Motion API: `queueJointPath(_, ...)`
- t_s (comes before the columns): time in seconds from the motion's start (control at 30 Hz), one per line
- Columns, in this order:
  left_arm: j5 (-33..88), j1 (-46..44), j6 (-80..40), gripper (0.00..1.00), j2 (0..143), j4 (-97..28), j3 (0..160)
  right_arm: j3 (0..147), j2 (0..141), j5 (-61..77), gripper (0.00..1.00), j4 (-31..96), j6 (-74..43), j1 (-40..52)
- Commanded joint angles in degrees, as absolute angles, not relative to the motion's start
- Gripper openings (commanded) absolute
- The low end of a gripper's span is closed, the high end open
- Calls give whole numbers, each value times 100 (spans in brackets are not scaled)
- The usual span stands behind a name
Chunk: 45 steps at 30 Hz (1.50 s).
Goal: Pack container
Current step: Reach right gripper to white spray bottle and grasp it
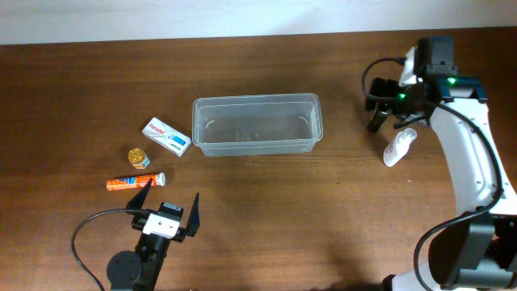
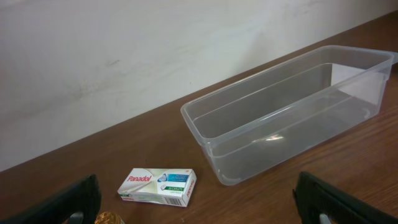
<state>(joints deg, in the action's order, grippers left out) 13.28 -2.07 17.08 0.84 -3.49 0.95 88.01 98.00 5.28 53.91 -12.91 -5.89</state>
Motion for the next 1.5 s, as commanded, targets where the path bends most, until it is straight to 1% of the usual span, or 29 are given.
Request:
queueJointPath(0.0, 1313, -169, 1695, 100, 38, -346, 49, 8910, 9819, 537, 98, 5802, -1527, -823)
queueJointPath(0.1, 1313, -169, 1695, 100, 38, -346, 49, 8910, 9819, 539, 100, 6243, -1214, -1015)
queueJointPath(0.23, 1313, -169, 1695, 100, 38, -346, 49, 8910, 9819, 541, 99, 6587, -786, -1190)
queueJointPath(0.4, 1310, -169, 1695, 100, 38, -346, 49, 8903, 9876, 539, 99, 6641, -370, -1214)
queueJointPath(0.63, 1313, -169, 1695, 100, 38, -346, 49, 8903, 10381, 537, 100, 6628, -191, -1214)
queueJointPath(0.8, 1313, -169, 1695, 100, 38, -346, 49, 8903, 10812, 537, 94, 6591, -191, -1214)
queueJointPath(1.1, 1313, -169, 1695, 100, 38, -346, 49, 8903, 11124, 532, 75, 6554, -191, -1214)
queueJointPath(1.3, 1310, -169, 1695, 100, 38, -346, 49, 8903, 11124, 276, 56, 6536, -191, -1214)
queueJointPath(1.33, 1310, -169, 1695, 100, 38, -346, 49, 8903, 11124, 268, 51, 6536, -191, -1214)
queueJointPath(1.37, 1313, -169, 1695, 100, 38, -346, 49, 8903, 11124, 270, 43, 6534, -191, -1214)
queueJointPath(1.47, 1310, -169, 1695, 100, 38, -346, 49, 8903, 11124, 270, 36, 6534, -191, -1214)
